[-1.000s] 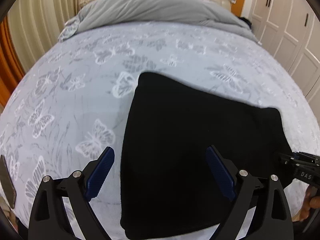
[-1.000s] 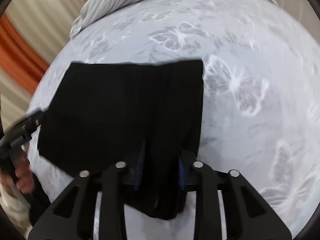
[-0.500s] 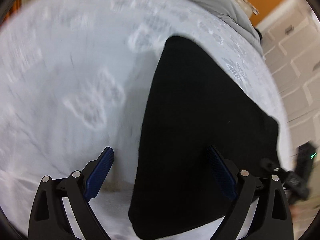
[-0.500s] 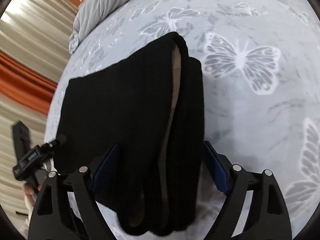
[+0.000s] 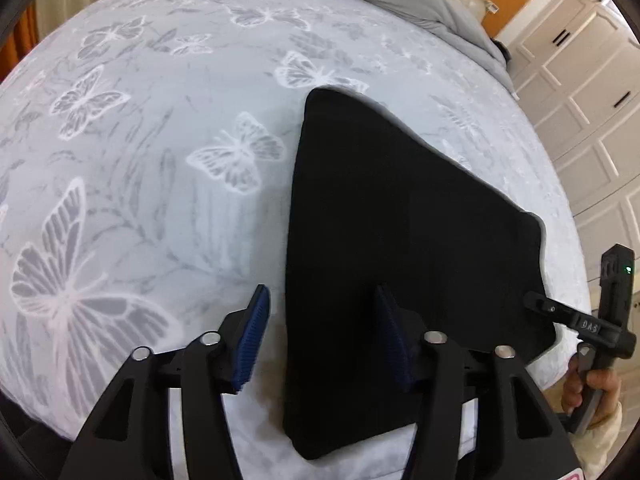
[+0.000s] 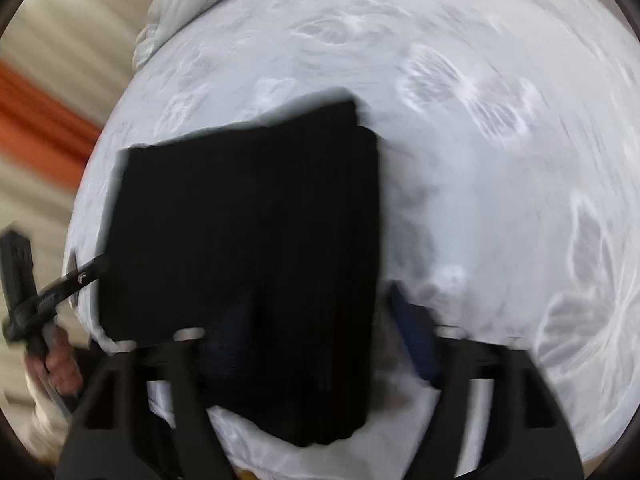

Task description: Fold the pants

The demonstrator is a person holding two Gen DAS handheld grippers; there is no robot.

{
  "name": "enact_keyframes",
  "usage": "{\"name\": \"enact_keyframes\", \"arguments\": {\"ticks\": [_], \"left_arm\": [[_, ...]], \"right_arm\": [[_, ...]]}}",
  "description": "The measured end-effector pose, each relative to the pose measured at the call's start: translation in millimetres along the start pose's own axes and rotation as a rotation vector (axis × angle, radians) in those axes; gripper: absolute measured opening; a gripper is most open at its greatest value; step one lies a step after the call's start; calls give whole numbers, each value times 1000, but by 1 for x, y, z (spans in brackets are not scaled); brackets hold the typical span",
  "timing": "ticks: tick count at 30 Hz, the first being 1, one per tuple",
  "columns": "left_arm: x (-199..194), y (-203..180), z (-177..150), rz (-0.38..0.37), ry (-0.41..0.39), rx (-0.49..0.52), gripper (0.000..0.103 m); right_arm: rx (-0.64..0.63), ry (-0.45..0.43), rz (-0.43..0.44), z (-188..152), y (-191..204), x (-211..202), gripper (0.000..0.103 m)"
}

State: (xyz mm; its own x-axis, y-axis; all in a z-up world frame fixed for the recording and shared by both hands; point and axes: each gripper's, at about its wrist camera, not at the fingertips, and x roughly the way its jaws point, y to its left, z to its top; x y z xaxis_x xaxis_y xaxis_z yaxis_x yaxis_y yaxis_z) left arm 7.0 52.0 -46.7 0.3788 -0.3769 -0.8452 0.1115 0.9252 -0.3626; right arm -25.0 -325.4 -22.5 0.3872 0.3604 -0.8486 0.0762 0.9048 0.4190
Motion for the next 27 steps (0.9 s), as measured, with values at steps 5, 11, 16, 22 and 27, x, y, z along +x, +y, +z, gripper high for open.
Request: {"name": "enact_keyframes", "arguments": {"ticks": [5, 11, 16, 22, 27], "left_arm": [[-44, -22, 18, 11, -231, 26, 70], [-4, -57, 53, 149, -246, 108, 71], [60, -62, 56, 337, -162, 150, 74], [52, -65, 53, 329, -191, 177, 74], [50, -71, 49, 341, -198, 184, 74]], "right_arm": [[-128, -326, 36, 15, 42, -62, 31], [-178, -171, -37, 28, 58, 2, 14], [-15, -154, -4, 41, 29, 7, 1], [-85, -117, -106, 32, 27, 18, 6], [-120, -160, -112, 21, 34, 0, 8]]}}
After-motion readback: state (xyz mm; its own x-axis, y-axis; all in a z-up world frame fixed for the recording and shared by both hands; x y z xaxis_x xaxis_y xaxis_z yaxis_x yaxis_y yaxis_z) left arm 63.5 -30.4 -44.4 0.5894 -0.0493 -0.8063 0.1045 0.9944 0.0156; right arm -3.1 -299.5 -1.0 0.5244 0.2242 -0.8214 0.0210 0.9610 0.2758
